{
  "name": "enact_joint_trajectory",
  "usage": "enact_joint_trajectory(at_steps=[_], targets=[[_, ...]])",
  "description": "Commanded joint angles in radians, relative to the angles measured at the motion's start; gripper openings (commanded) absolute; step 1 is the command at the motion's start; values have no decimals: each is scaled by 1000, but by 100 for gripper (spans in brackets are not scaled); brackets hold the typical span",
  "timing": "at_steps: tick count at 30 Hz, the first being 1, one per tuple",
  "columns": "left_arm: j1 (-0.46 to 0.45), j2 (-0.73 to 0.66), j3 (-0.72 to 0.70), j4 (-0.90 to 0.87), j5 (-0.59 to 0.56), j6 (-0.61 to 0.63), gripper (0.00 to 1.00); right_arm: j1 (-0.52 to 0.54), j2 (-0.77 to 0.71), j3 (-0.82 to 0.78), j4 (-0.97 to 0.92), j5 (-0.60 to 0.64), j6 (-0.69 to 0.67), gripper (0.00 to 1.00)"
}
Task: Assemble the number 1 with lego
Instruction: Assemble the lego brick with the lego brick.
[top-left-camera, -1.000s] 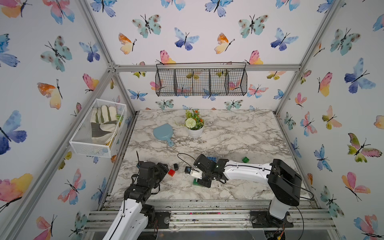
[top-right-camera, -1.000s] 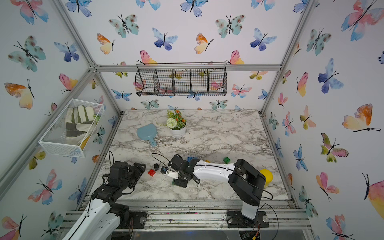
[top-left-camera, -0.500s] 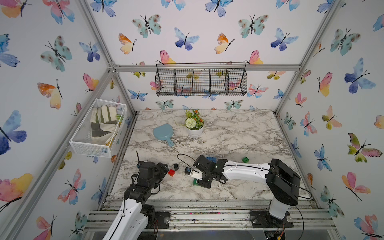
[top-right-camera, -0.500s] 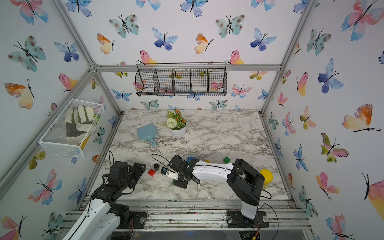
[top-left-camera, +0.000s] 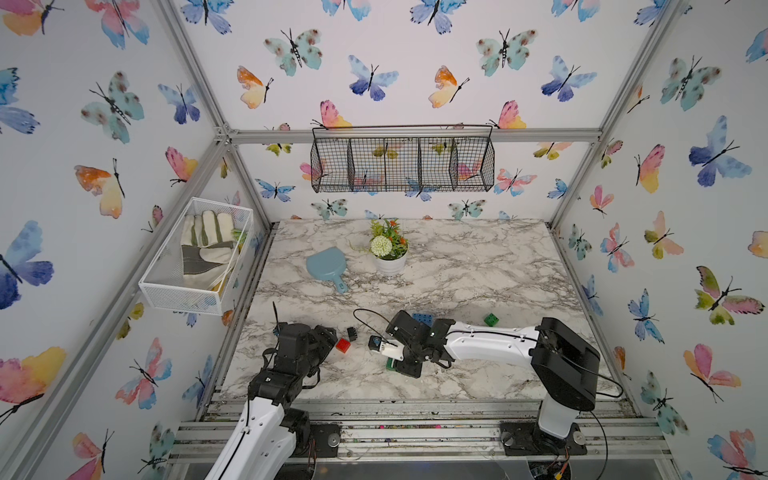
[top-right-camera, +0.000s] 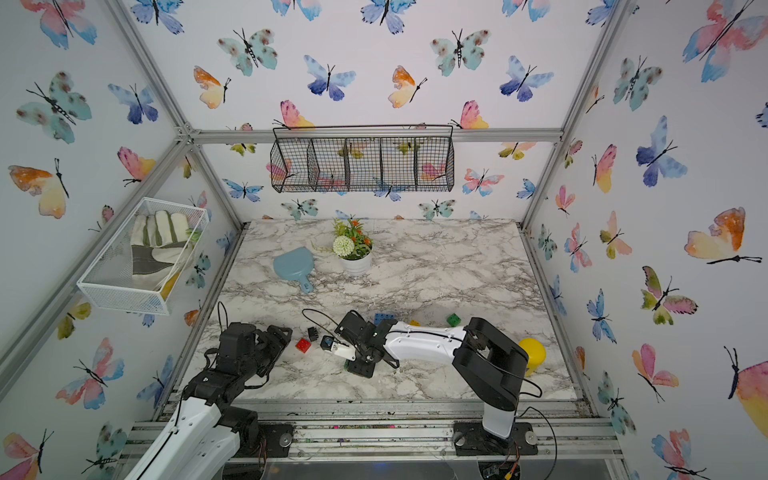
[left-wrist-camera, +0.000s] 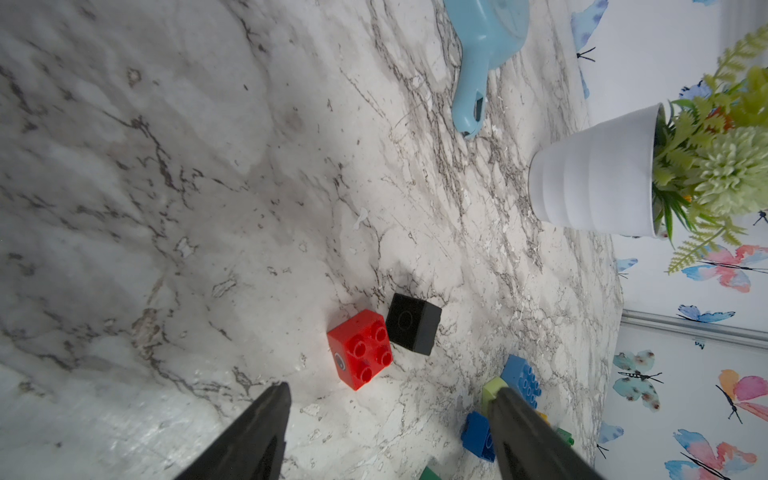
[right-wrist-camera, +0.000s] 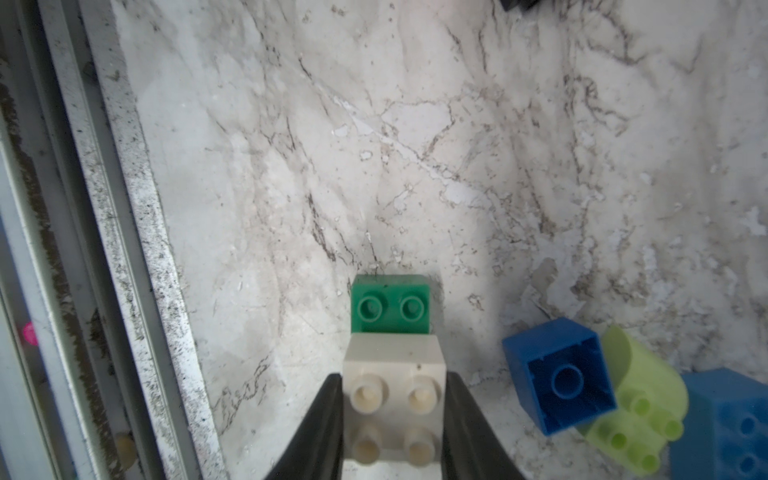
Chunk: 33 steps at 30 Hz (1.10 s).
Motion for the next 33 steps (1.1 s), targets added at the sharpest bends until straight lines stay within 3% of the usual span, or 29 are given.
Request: enact_joint_trajectory(at_steps=[1,21,26,27,32,33], targets=[[6,-5,-7,-1,8,3,80,4,33,-11,-40,16,-18,2],[9,-13,-6,-10,3,8,81,23,166,27,-169,167,-28,2],[9,-11,-4,-10,6,8,81,23,180,42,-185,145,-20,3],[9,-10,-3,-10,8,9,81,23,175,48,-180,127,-13,8],[11,-5,6,-12,18,25,81,22,91,86,-96,53,41,60],[11,-3,8,-15,20,27,81,23,78,93,-84,53,46,76]])
